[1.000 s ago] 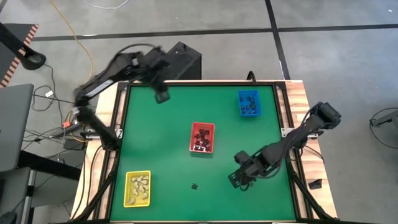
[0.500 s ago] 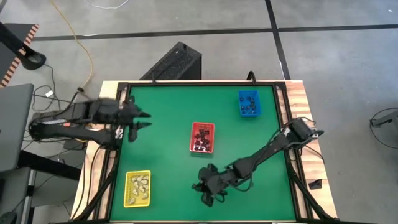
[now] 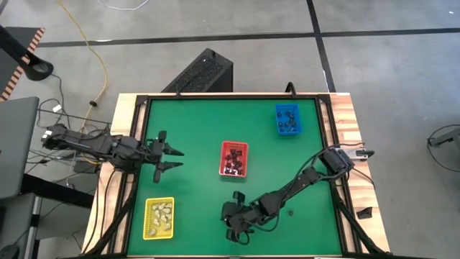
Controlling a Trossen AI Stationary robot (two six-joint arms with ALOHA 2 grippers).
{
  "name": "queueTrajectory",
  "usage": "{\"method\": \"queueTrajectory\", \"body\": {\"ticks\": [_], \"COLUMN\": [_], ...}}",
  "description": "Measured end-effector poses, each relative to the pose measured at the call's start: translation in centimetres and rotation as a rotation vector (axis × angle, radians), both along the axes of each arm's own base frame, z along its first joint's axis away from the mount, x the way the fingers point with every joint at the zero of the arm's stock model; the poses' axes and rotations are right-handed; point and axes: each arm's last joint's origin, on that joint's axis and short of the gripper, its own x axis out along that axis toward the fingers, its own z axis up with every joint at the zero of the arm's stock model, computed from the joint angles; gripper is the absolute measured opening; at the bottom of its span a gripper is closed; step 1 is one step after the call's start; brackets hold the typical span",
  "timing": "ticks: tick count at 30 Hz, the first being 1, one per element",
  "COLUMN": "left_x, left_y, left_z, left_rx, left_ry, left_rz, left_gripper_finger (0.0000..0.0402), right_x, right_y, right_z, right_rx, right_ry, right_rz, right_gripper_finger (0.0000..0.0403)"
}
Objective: Sort Halloween decoration
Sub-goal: Put the black spider toy into the red bin
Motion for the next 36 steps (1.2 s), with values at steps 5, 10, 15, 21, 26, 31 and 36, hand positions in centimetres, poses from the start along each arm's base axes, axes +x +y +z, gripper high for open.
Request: {"method": "queueTrajectory", "body": {"ticks": [5, 10, 15, 21, 26, 31, 36], "left_x": [0.2, 0.3, 0.3, 0.3, 0.3, 0.3, 0.3], "left_y": [0.0, 0.0, 0.1, 0.1, 0.2, 0.3, 0.3], "left_z": [-0.1, -0.1, -0.1, -0.1, -0.1, -0.1, -0.1], "left_rx": [0.018, 0.046, 0.073, 0.096, 0.1, 0.11, 0.11], "left_ry": [0.007, 0.01, 0.009, 0.009, 0.01, 0.01, 0.013], "left_rz": [0.002, 0.003, 0.037, 0.055, 0.07, 0.112, 0.112], "left_gripper_finger": [0.0151, 0.0151, 0.0151, 0.0151, 0.0151, 0.0151, 0.0151], "right_x": [-0.3, -0.4, -0.1, 0.5, 0.9, 0.5, -2.1], "right_y": [0.0, -0.2, -0.8, -2.2, -3.9, -4.5, -1.0], "right_z": [-0.1, -0.4, -0.4, -0.4, 0.9, 3.1, 3.6], "right_rx": [-0.067, -0.088, -0.087, -0.072, 0.009, 0.033, -0.171], "right_ry": [0.003, 0.039, 0.046, 0.053, 0.086, 0.085, 0.01], "right_rz": [-0.026, -0.028, -0.041, -0.079, -0.053, -0.036, -0.142], "right_gripper_finger": [0.0116, 0.012, 0.0123, 0.0122, 0.0122, 0.0122, 0.0122]}}
